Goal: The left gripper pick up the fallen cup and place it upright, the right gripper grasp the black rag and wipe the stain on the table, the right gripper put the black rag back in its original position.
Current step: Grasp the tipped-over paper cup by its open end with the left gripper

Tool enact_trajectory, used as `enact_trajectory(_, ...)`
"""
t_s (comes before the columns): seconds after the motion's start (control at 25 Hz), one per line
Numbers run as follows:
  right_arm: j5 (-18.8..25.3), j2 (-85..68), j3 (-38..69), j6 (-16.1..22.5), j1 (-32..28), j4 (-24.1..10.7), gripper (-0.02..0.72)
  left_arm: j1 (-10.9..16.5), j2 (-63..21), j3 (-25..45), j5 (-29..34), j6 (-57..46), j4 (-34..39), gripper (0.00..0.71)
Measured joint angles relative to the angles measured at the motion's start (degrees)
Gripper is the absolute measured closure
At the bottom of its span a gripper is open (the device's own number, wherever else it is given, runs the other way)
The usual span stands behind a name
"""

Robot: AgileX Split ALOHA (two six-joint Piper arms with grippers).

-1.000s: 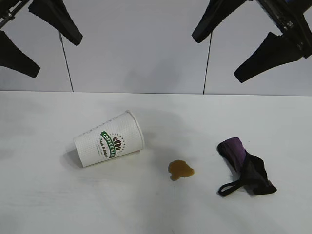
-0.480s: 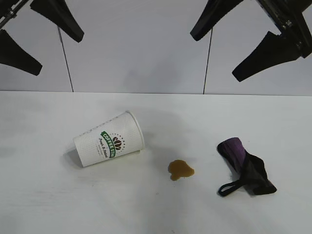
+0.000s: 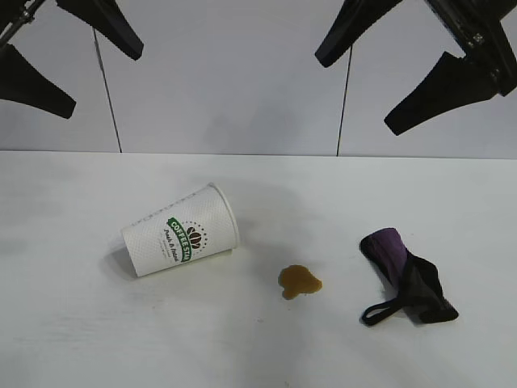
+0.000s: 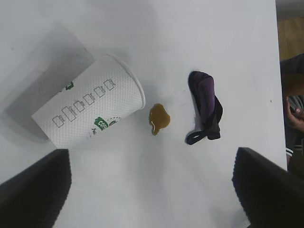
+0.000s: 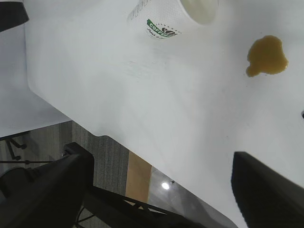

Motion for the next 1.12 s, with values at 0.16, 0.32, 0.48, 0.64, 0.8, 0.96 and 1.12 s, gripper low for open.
enact_trajectory(0.16, 0.1, 0.0, 0.0, 0.0, 0.0, 0.0, 0.126, -1.3, 0.0, -3.5, 4.2, 11.2, 0.1, 0.047)
enact_trajectory(0.32, 0.1, 0.0, 0.0, 0.0, 0.0, 0.0, 0.126, -6.1, 0.0, -8.2, 6.8, 22.7, 3.8, 0.047)
enact_trajectory(0.48, 0.1, 0.0, 0.0, 0.0, 0.0, 0.0, 0.126, -12.4, 0.1, -12.1, 4.2, 25.7, 15.6, 0.047)
enact_trajectory(0.64, 0.1, 0.0, 0.0, 0.0, 0.0, 0.0, 0.126, -18.0, 2.0, -13.4, 4.4, 26.2, 30.2, 0.047)
enact_trajectory(0.8, 0.1, 0.0, 0.0, 0.0, 0.0, 0.0, 0.126, -22.0, 6.4, -13.4, 4.8, 26.4, 39.2, 0.047)
enact_trajectory(0.96, 0.1, 0.0, 0.0, 0.0, 0.0, 0.0, 0.126, -24.2, 11.6, -13.8, 4.6, 25.6, 43.5, 0.047)
enact_trajectory(1.12, 0.1, 0.0, 0.0, 0.0, 0.0, 0.0, 0.126, -24.7, 17.9, -18.0, 6.6, 19.7, 45.9, 0.047)
